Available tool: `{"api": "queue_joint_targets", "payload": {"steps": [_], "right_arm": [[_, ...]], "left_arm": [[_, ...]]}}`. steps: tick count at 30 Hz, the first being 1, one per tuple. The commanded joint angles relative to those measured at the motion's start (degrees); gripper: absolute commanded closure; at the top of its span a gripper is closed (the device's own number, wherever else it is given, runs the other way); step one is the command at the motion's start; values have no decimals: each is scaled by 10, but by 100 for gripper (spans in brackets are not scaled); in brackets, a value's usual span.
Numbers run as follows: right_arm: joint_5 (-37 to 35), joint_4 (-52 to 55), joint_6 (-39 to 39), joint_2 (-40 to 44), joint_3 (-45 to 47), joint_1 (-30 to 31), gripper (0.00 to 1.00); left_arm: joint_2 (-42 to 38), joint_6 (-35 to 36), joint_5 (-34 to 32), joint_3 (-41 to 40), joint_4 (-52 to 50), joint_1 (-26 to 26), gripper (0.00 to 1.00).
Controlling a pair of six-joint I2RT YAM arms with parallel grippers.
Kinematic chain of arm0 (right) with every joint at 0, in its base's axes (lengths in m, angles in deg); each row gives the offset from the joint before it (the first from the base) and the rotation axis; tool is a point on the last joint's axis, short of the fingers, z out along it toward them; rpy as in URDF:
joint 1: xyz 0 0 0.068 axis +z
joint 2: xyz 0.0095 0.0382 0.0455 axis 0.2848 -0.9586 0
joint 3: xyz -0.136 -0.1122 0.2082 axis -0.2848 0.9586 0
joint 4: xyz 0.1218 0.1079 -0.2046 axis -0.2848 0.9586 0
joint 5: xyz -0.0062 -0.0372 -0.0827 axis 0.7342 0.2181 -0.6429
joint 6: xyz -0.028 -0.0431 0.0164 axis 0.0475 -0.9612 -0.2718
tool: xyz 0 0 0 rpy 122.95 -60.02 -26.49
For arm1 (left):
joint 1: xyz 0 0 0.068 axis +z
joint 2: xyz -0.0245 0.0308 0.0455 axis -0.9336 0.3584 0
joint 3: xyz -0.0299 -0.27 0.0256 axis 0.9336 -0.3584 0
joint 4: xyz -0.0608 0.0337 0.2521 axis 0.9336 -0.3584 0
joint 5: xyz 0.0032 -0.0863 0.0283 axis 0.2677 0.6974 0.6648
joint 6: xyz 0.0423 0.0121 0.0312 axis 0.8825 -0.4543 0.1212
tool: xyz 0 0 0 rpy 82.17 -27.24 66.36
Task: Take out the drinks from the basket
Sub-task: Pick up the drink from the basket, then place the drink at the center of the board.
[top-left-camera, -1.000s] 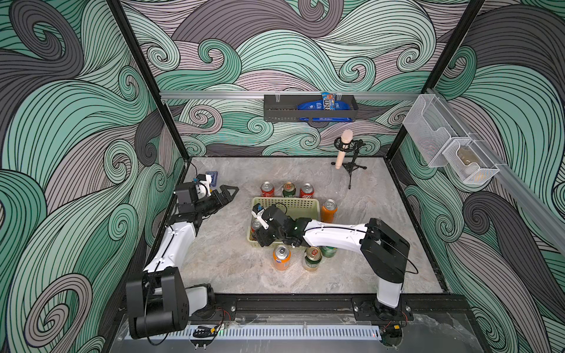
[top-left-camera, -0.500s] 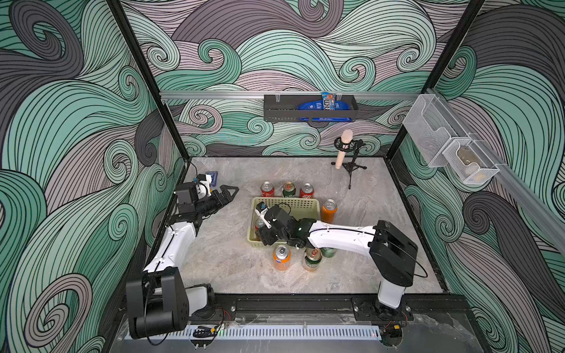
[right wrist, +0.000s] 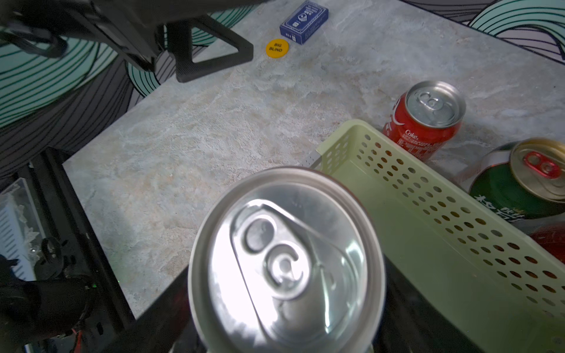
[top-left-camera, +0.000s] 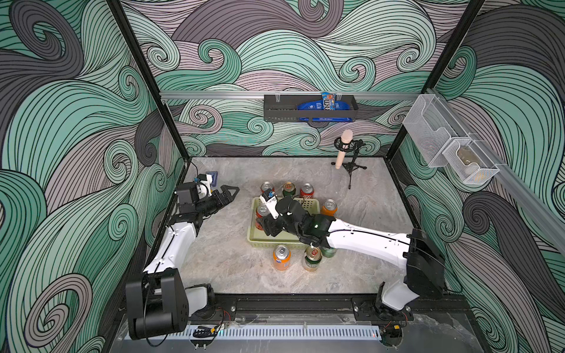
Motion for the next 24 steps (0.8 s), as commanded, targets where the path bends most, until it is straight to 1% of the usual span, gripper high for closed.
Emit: {"api": "queue_joint_targets", "payload": {"steps": [1, 6, 13, 18, 24], "right_arm": [[13, -47, -5, 47, 5, 5, 44], [38, -52, -16, 74, 23, 21, 44], [56, -70, -31, 90, 53, 73, 44], [43, -75, -37, 77, 64, 104, 44], [32, -78, -39, 45, 68, 124, 44]], "left_arm": [[-16, 15, -12, 13, -13, -9, 1], [-18, 20, -20, 14, -19, -15, 1], [-18, 22, -28, 16, -23, -18, 1], [-18, 23, -31, 16, -24, -18, 1], [-18, 23, -33, 16, -25, -21, 1]]}}
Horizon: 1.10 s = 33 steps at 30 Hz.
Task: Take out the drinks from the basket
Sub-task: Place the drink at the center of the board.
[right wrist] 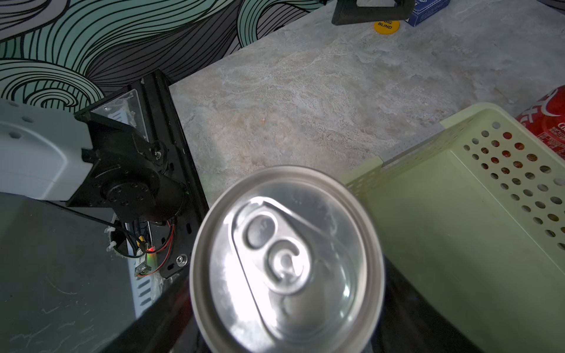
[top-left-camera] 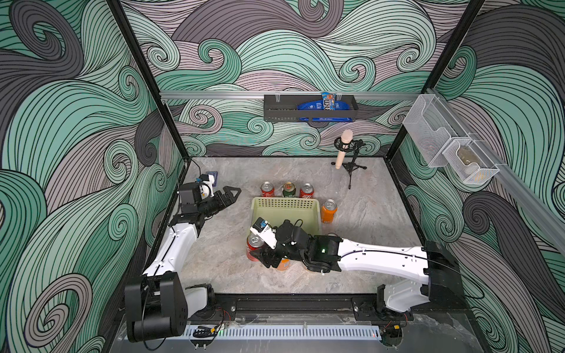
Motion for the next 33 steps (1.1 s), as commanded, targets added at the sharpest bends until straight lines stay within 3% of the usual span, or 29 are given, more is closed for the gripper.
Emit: {"api": "queue_joint_targets", "payload": {"steps": [1, 14, 33], "right_arm": [[-12, -66, -7, -17, -8, 9, 44], [-14, -76, -6, -102, -14, 19, 44], [-27, -76, -10, -159, -17, 28, 44]], "left_arm": [[-11, 11, -4, 16, -7, -4, 1], [-13, 10, -5, 16, -7, -6, 1], [-18, 9, -4, 15, -5, -7, 1]]}}
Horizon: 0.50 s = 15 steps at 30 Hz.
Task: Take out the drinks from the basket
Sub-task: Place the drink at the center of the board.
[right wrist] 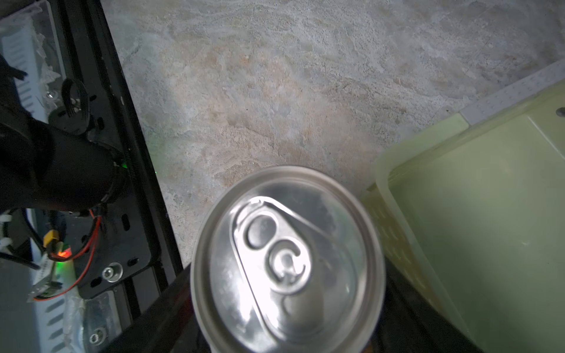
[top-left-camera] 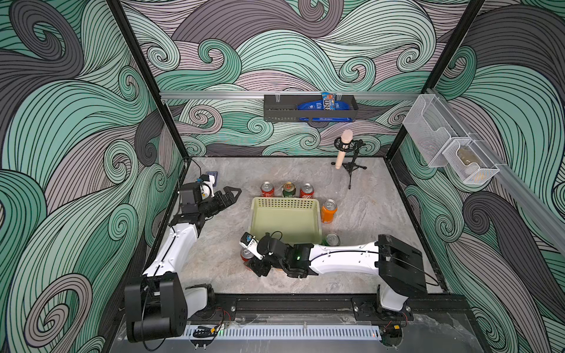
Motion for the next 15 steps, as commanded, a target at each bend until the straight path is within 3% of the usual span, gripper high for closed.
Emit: {"api": "queue_joint_targets", "payload": {"steps": [1, 15], "right_arm": [[-1, -15, 7, -6, -12, 8, 44], [-18, -14, 7, -20, -14, 30, 43]], "left_arm": [[-17, 8, -1, 15, -1, -3, 1], [-23, 7, -1, 14, 0, -3, 1]]}}
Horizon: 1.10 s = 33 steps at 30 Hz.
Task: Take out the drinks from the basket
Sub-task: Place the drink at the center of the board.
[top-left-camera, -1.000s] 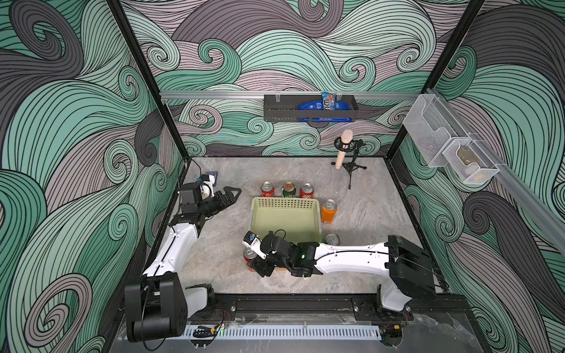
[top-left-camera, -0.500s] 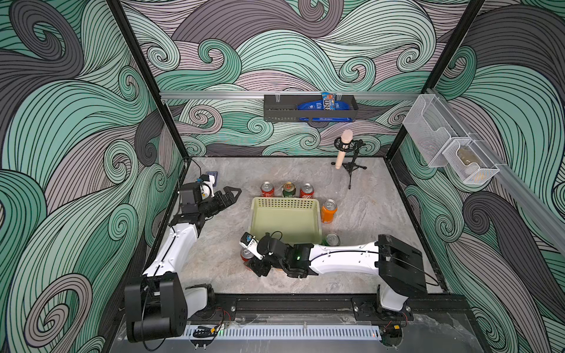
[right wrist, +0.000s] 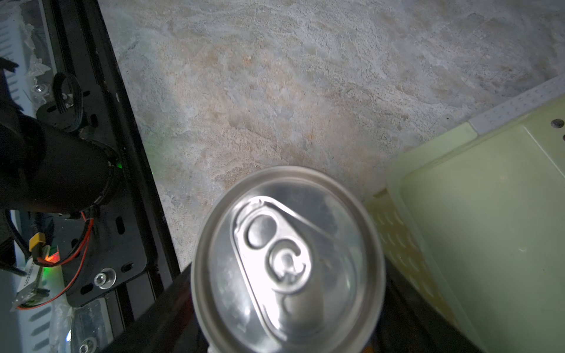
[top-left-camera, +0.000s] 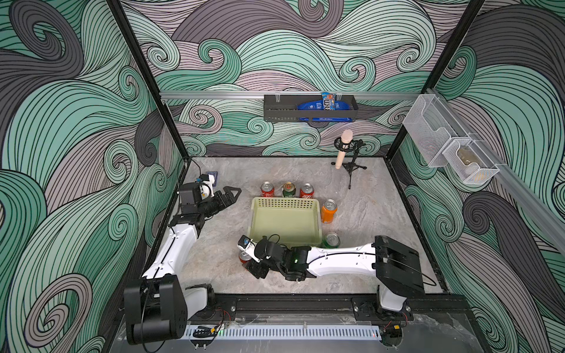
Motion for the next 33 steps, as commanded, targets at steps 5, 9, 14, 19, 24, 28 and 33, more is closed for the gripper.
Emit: {"api": "queue_joint_targets", "payload": {"steps": [5, 9, 14, 19, 24, 28, 33], "right_arm": [[-12, -4, 20, 9, -11, 17, 44], [-17, 10, 22, 12, -24, 18, 43], [-22, 12, 26, -7, -26, 18, 41], [-25, 12, 35, -19, -24, 18, 34], [-27, 13, 36, -13, -24, 20, 29], [-35, 13, 33, -4, -21, 20, 22], [-46, 15, 34, 15, -14, 20, 14]], "left_arm": [[-20, 7, -3, 15, 1, -3, 1], [-23, 7, -4, 14, 1, -2, 1], [-25, 7, -4, 14, 2, -3, 1], [-27, 6, -4, 14, 3, -3, 1], [-26, 6, -4, 14, 3, -3, 1], [-25, 7, -4, 15, 3, -3, 1], [-24, 7, -5, 14, 3, -3, 1]]}}
